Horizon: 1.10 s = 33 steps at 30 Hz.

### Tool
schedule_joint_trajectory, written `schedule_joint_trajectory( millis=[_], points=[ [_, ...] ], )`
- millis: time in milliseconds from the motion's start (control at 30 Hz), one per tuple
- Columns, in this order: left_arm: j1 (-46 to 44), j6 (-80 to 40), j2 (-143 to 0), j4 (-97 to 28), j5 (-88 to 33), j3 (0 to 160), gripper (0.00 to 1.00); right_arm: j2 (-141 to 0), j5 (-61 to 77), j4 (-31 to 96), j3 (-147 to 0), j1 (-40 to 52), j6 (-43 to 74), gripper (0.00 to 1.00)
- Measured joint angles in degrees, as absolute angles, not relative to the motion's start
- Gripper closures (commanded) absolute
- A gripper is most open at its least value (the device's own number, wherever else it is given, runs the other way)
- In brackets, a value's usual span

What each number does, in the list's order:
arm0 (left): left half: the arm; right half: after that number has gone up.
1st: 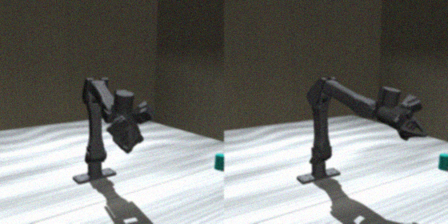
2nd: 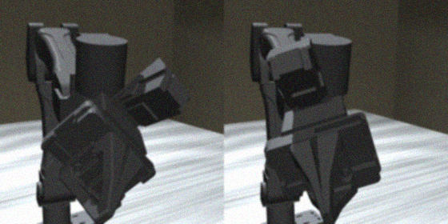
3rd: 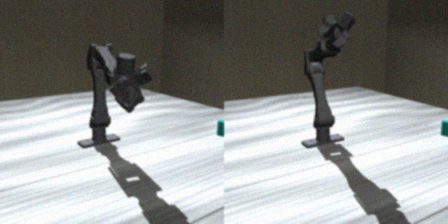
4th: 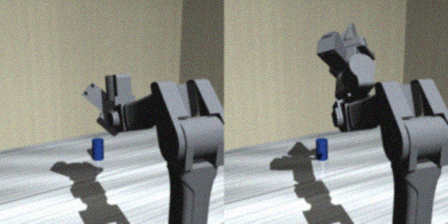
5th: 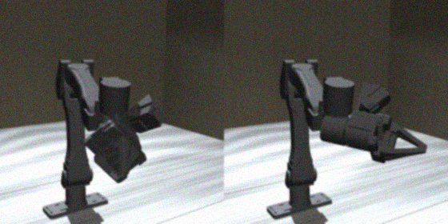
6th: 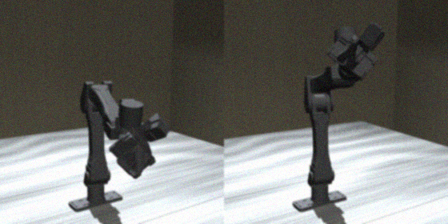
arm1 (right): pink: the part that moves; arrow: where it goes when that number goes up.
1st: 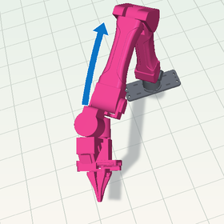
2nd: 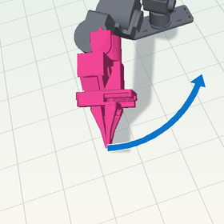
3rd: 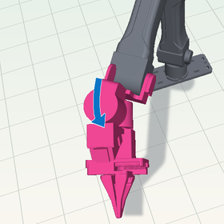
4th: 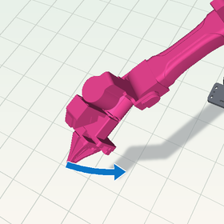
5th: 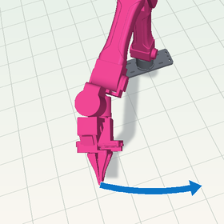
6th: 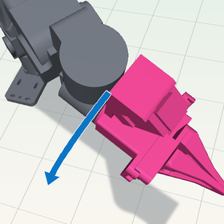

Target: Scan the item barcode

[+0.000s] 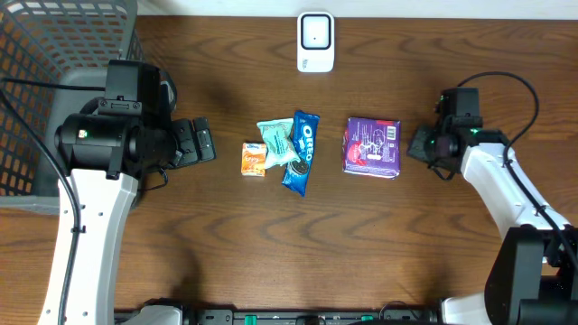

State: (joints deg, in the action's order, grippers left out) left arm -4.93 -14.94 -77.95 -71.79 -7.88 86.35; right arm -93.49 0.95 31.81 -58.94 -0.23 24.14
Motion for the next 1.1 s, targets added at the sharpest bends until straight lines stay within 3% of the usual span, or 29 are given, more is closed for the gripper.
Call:
schedule_joint_trajectory(
  millis=[733, 1000, 1100],
  points=[
    [-4.93, -14.94, -77.95, -71.79, -7.53, 86.35, 0.02, -98.43, 12.99, 6.66, -49.45, 6.17, 28.27, 0.94],
    [-4.93, -14.94, -77.95, -71.79, -7.53, 86.35, 0.02, -96.09, 13.45, 16.08, -54.94, 3.36, 26.00, 0.86],
    [-4.93, -14.94, -77.95, -71.81, -7.53, 86.35, 0.02, -93.51, 13.26, 21.50, -58.72, 2.46, 23.88, 0.78]
  ],
)
